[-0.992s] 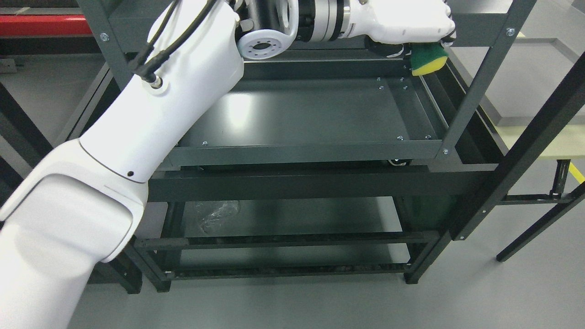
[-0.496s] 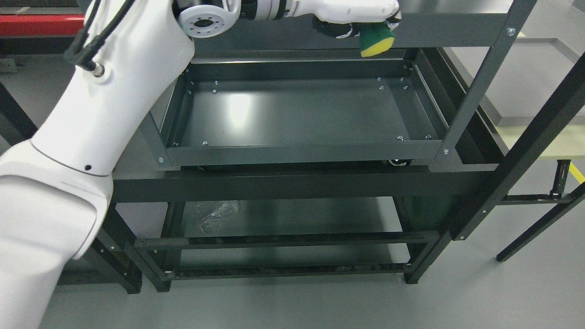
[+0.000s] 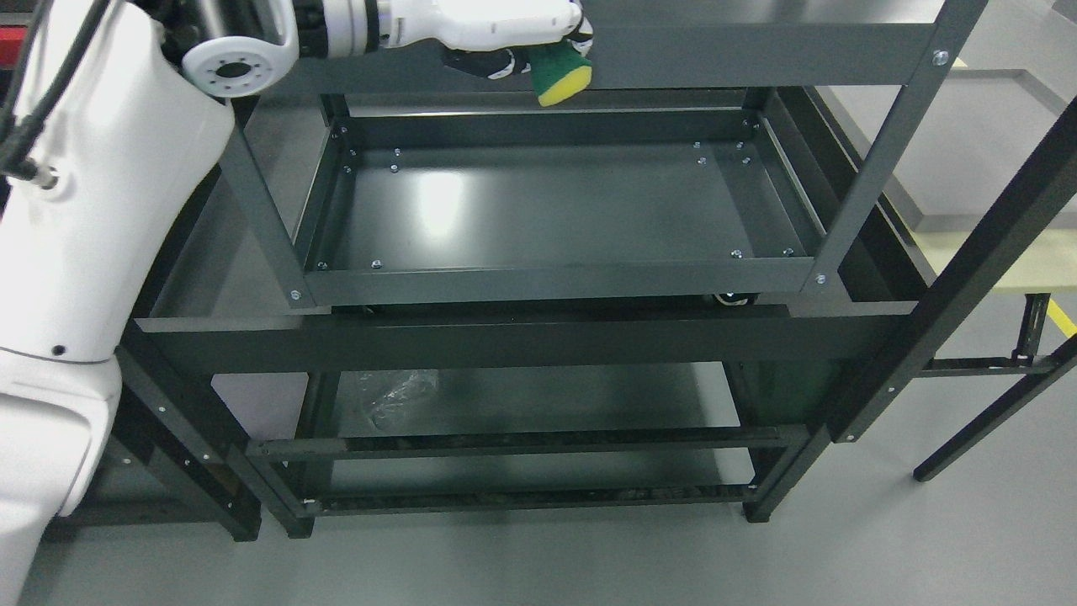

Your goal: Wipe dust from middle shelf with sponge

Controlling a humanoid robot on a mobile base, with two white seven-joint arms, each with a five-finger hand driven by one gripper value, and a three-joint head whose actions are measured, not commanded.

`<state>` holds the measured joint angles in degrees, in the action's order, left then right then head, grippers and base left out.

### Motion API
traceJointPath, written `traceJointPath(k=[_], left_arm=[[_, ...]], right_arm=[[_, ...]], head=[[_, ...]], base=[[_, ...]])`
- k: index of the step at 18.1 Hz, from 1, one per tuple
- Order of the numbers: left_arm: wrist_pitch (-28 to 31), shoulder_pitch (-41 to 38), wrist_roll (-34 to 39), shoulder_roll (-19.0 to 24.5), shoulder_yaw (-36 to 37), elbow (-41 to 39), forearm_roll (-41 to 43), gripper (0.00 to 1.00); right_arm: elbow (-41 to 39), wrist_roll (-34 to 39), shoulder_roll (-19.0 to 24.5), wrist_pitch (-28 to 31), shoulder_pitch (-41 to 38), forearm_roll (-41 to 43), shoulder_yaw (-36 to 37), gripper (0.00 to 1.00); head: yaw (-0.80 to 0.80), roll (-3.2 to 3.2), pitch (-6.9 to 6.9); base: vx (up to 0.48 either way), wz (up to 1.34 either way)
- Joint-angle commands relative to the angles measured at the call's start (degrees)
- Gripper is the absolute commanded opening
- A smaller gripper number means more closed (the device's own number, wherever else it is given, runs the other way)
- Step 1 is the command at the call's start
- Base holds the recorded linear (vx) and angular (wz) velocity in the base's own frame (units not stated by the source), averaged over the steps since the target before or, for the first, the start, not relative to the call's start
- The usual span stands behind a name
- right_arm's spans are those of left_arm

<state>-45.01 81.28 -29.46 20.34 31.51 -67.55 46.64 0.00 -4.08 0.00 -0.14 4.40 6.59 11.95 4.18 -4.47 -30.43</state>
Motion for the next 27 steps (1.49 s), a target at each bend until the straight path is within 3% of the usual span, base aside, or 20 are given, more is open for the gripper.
traceJointPath(k=[1, 9, 12, 14, 15, 17, 20, 21, 22, 25, 27], left_arm=[[0.0, -2.7, -0.5, 16.6, -5.9, -10.1, -8.2, 0.04], [0.0, -5.3, -0.5, 34.7, -6.1, -10.6, -19.1, 0.04], [0.0, -9.6, -0.3, 34.3, -6.3, -10.6, -30.0, 0.04], [0.0, -12.2, 0.4, 28.4, -6.8, -11.0, -38.0, 0.03], [0.0, -12.9, 0.8, 23.0, -9.1, -11.2, -40.2, 0.03], [0.0, -14.1, 1.0, 6.3, -14.6, -11.4, -40.8, 0.02], [0.2, -16.8, 1.2, -14.8, -16.5, -13.0, -40.1, 0.0], [1.8, -18.6, 1.2, -19.3, -16.5, -13.1, -39.0, 0.0], [3.1, -21.7, 3.0, -19.3, -14.6, -12.5, -36.9, 0.0], [4.2, -27.8, 19.2, -19.3, -2.6, -7.9, -36.6, 0.02], [6.2, -32.9, 22.9, -19.3, 1.5, -5.6, -40.0, 0.07]], right_arm=[[-1.0, -0.1, -1.0, 4.2, 0.0, 0.0, 0.0, 1.0], [-1.0, -0.1, -1.0, 4.2, 0.0, 0.0, 0.0, 1.0], [-1.0, -0.1, -1.0, 4.2, 0.0, 0.0, 0.0, 1.0], [-1.0, -0.1, -1.0, 4.2, 0.0, 0.0, 0.0, 1.0], [-1.0, -0.1, -1.0, 4.2, 0.0, 0.0, 0.0, 1.0], [-1.0, -0.1, -1.0, 4.2, 0.0, 0.0, 0.0, 1.0], [-1.0, -0.1, -1.0, 4.2, 0.0, 0.0, 0.0, 1.0], [-1.0, -0.1, -1.0, 4.2, 0.0, 0.0, 0.0, 1.0], [-1.0, -0.1, -1.0, 4.2, 0.0, 0.0, 0.0, 1.0], [-1.0, -0.1, -1.0, 4.2, 0.0, 0.0, 0.0, 1.0], [-1.0, -0.1, -1.0, 4.2, 0.0, 0.0, 0.0, 1.0]], head=[[0.0, 0.0, 0.0], [0.0, 0.0, 0.0], [0.0, 0.0, 0.0], [0.0, 0.0, 0.0], [0.0, 0.0, 0.0], [0.0, 0.0, 0.0], [0.0, 0.0, 0.0], [0.0, 0.0, 0.0], [0.0, 0.0, 0.0], [0.0, 0.0, 0.0], [0.0, 0.0, 0.0]], base=[[0.0, 0.0], [0.0, 0.0], [0.0, 0.0], [0.0, 0.0], [0.0, 0.0], [0.0, 0.0], [-0.008, 0.04], [-0.012, 0.06], [-0.012, 0.06], [-0.005, 0.04], [0.0, 0.0]])
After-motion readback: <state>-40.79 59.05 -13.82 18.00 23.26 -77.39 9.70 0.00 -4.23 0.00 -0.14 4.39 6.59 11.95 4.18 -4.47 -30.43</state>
